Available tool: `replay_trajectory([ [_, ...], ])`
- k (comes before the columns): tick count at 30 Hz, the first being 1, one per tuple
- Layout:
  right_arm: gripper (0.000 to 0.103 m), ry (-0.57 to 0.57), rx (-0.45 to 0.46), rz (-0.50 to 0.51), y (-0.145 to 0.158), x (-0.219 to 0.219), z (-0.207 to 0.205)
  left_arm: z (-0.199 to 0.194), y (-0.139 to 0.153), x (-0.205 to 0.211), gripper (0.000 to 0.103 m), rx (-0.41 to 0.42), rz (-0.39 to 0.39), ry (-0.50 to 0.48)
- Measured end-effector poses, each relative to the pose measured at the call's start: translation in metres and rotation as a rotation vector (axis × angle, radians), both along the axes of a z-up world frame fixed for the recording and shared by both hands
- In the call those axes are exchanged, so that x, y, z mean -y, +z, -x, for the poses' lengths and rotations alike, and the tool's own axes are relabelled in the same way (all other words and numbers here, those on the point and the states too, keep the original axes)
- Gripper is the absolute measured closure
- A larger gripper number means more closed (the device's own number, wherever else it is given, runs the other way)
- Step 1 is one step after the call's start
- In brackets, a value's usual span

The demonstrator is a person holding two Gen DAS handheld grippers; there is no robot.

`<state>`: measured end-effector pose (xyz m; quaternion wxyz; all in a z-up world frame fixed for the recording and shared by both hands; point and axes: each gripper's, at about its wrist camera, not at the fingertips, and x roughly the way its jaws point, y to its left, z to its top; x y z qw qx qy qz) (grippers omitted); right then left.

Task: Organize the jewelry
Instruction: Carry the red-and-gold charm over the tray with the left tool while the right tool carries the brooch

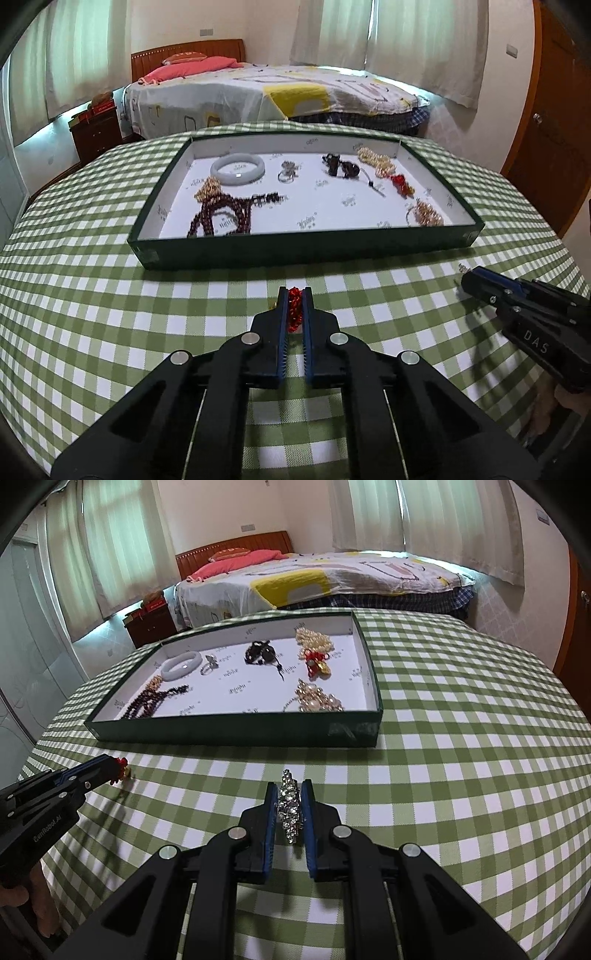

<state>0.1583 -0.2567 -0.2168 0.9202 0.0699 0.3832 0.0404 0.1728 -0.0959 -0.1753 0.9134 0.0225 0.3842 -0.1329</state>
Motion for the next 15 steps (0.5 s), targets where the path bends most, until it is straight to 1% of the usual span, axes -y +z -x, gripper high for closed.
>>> replay_trajectory([
  [6,0.089,0.011,0.029,-0.015,0.011,-0.004,0.003,0.007,0.012,-0.002,0.096,0.024,0.022,-0.008],
  [15,0.089,0.034,0.096,-0.021,0.038,-0.014,0.006,0.010,0.038,0.000,0.096,0.080,0.057,-0.023],
])
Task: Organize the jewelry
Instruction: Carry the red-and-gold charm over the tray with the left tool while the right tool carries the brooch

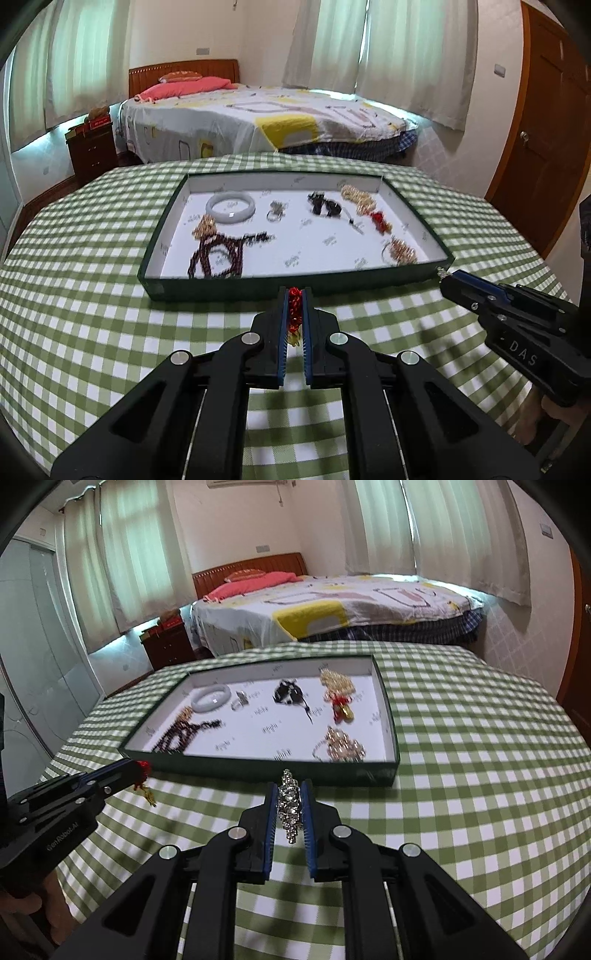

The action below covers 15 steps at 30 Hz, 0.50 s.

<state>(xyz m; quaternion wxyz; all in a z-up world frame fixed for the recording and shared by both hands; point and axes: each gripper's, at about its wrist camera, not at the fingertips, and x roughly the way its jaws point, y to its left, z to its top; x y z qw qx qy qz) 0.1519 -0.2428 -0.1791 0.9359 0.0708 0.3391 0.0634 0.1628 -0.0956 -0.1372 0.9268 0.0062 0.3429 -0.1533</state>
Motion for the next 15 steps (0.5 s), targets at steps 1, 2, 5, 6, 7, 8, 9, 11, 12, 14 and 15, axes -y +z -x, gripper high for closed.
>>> replay_trajectory([
  [1,0.089,0.003,0.008,0.002,0.004,-0.001,-0.002,-0.001,0.003,0.001,0.096,0.008,0.003,-0.002],
  [2,0.089,0.006,0.016,0.003,0.008,-0.003,-0.003,-0.002,0.006,0.002,0.096,0.016,0.008,-0.006],
  [5,0.089,0.014,0.040,0.006,0.018,-0.006,-0.010,-0.009,0.018,0.005,0.096,0.046,0.019,-0.012],
  [6,0.089,0.017,0.046,0.006,0.021,-0.007,-0.012,-0.011,0.021,0.006,0.096,0.054,0.022,-0.014],
  [7,0.089,0.023,0.056,0.008,0.026,-0.010,-0.017,-0.015,0.024,0.007,0.096,0.066,0.026,-0.017],
  [8,0.089,0.027,0.065,0.010,0.029,-0.012,-0.020,-0.018,0.028,0.009,0.096,0.079,0.028,-0.020],
  [9,0.089,0.031,0.071,0.013,0.031,-0.014,-0.022,-0.021,0.031,0.011,0.096,0.090,0.029,-0.022],
  [11,0.089,0.042,0.089,0.020,0.040,-0.019,-0.033,-0.030,0.038,0.015,0.096,0.110,0.031,-0.025],
  [12,0.089,0.044,0.095,0.021,0.042,-0.021,-0.036,-0.036,0.041,0.016,0.096,0.120,0.034,-0.024],
  [14,0.089,0.050,0.113,0.027,0.048,-0.024,-0.046,-0.046,0.046,0.018,0.096,0.136,0.039,-0.018],
  [15,0.089,0.052,0.121,0.030,0.051,-0.026,-0.049,-0.050,0.048,0.018,0.096,0.141,0.041,-0.015],
])
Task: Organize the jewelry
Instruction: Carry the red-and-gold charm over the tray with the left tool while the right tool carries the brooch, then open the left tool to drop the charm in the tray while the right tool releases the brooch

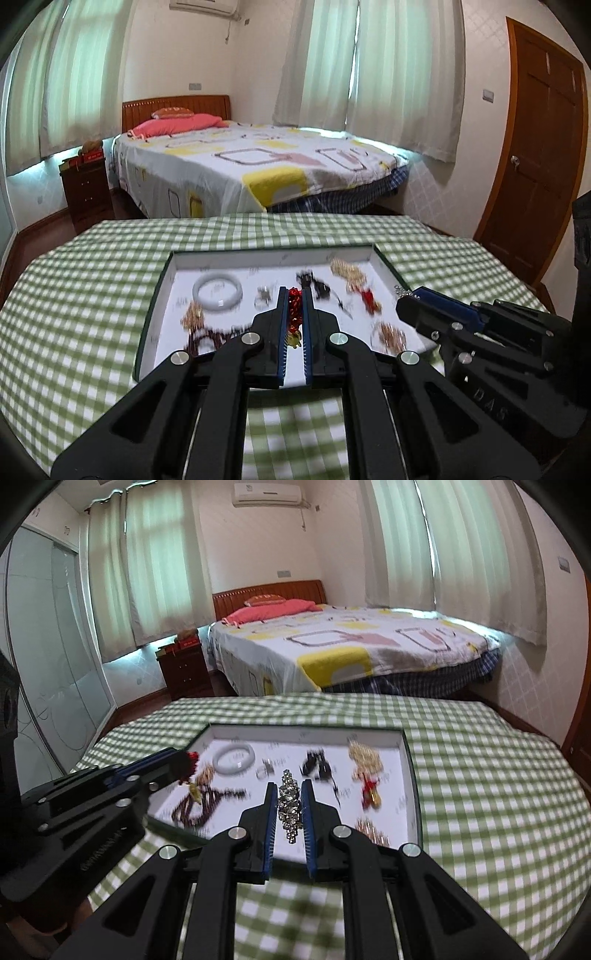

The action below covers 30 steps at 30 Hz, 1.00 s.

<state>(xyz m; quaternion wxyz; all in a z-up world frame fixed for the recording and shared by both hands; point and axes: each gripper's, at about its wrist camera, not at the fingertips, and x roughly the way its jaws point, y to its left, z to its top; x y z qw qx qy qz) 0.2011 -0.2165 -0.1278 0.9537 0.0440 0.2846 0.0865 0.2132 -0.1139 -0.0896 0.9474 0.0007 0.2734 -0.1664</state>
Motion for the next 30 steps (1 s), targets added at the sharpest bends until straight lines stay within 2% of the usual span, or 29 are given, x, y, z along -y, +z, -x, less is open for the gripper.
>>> replay_trajectory([
  [6,0.089,-0.005,0.029,0.009,0.002,-0.006,-0.027,-0.032,-0.003,0.002,0.096,0.000,0.007,0.024],
  [15,0.089,-0.010,-0.123,0.018,-0.057,-0.004,-0.061,-0.061,-0.066,0.006,0.096,-0.158,-0.040,0.031],
  [19,0.089,-0.010,-0.185,0.026,-0.077,-0.001,-0.072,-0.068,-0.085,0.003,0.096,-0.208,-0.045,0.033],
  [30,0.089,0.012,-0.255,0.040,-0.087,-0.004,-0.083,-0.074,-0.092,0.008,0.096,-0.229,-0.052,0.011],
])
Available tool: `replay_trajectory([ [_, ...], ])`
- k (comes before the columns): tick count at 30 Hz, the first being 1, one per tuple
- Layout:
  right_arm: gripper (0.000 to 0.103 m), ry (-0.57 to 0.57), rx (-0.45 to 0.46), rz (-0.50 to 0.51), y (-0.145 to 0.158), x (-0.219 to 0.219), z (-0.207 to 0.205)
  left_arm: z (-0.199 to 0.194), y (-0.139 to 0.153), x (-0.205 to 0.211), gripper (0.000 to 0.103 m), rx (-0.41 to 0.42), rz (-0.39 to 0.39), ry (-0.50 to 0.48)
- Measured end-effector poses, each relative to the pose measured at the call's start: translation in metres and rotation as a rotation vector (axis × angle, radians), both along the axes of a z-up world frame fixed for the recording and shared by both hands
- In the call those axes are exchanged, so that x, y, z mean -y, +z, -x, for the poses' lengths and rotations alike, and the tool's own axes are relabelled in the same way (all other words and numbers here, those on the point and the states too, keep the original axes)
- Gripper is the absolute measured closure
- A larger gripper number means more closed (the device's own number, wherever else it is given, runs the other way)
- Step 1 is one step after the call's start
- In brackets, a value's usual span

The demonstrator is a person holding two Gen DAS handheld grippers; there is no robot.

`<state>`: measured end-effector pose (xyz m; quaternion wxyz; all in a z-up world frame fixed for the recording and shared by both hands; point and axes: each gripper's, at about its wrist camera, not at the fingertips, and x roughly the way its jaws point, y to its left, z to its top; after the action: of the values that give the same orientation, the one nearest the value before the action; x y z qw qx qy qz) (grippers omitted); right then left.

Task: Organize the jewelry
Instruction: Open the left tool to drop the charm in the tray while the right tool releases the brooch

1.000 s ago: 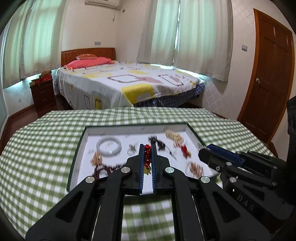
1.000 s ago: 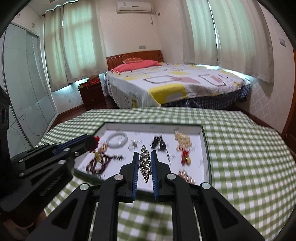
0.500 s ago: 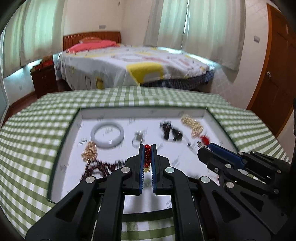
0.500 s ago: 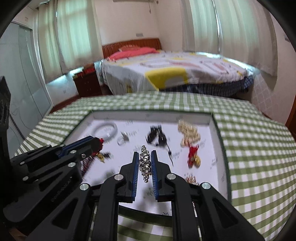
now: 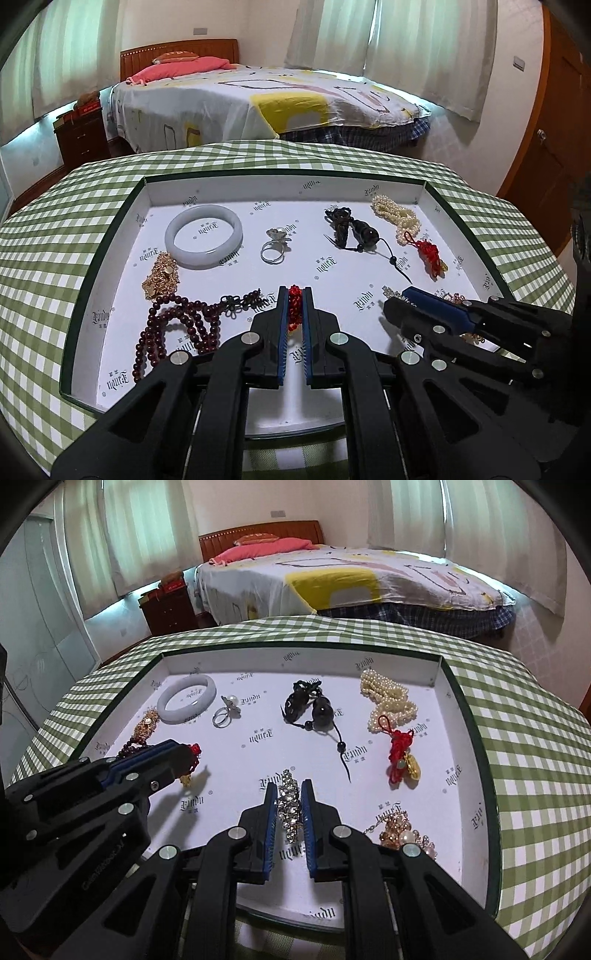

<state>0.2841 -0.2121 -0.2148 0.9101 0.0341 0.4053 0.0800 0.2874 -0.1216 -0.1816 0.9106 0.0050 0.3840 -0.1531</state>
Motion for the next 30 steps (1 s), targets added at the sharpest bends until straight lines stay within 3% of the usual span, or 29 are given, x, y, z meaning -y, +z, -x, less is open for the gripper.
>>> replay_trajectory([
  [7,0.084,-0.005,-0.011,-0.007,-0.002,0.002,-0.001,-0.002,0.000,0.001,0.093,-0.006,0.009,-0.014],
  [9,0.079,-0.008,-0.009,-0.005,-0.002,0.002,-0.001,-0.002,0.000,0.001,0.088,-0.010,0.009,-0.014],
  [13,0.079,-0.011,-0.008,-0.008,-0.002,0.002,0.001,-0.005,-0.004,0.000,0.083,-0.039,0.016,-0.012],
  [27,0.073,-0.035,0.015,-0.012,0.003,0.009,0.010,0.001,0.001,-0.003,0.069,-0.018,0.022,-0.003],
  [30,0.071,-0.044,0.022,-0.014,0.005,0.010,0.011,0.003,0.003,-0.004,0.062,0.001,0.016,0.010],
])
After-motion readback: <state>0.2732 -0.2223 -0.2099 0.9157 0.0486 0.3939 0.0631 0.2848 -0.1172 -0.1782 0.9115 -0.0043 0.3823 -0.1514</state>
